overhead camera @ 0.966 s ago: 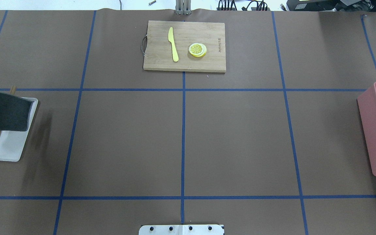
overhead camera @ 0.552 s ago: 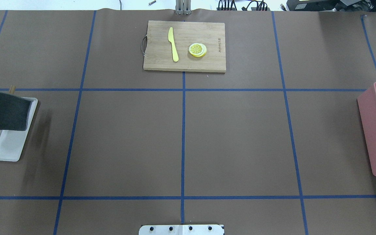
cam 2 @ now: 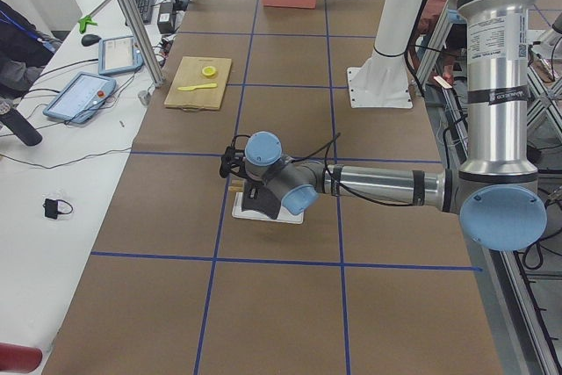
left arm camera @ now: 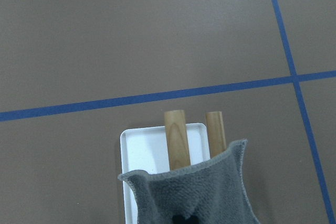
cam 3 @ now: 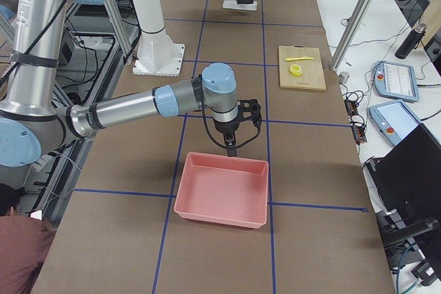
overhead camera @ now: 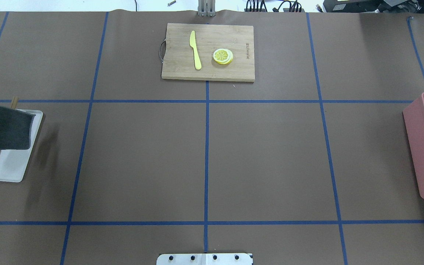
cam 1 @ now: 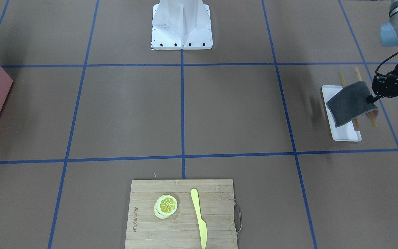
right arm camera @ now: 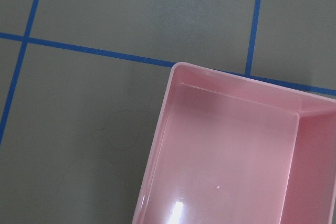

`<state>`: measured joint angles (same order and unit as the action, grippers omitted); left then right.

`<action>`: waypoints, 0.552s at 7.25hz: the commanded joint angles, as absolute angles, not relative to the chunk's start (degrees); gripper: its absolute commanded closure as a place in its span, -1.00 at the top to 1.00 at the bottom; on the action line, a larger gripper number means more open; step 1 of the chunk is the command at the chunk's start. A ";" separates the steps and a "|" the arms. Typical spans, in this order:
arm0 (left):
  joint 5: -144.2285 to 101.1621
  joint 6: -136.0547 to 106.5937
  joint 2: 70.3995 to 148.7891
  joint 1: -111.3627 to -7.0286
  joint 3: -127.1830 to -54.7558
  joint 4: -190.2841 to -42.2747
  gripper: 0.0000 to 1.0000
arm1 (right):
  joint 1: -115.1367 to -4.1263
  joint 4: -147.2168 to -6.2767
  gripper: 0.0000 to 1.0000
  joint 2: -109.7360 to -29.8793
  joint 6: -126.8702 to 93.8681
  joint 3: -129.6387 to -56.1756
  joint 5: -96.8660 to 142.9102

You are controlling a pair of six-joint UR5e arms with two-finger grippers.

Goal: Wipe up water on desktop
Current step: 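Lift the grey cloth with the left gripper while the right arm approaches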

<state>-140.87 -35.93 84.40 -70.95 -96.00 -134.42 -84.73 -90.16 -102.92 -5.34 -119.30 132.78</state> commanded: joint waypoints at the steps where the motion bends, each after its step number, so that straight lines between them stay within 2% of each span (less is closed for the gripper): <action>1: -141.68 -37.60 85.68 -73.20 -96.77 -133.86 -1.00 | -84.73 -87.13 1.00 -102.22 -5.45 -119.18 132.98; 4: -140.89 -56.97 92.70 -73.39 -98.00 -134.03 -1.00 | -84.64 -86.48 1.00 -100.21 -8.08 -119.44 133.15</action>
<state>-141.11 -48.81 89.68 -73.30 -97.62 -133.97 -84.67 -86.72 -101.55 -6.95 -119.34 133.02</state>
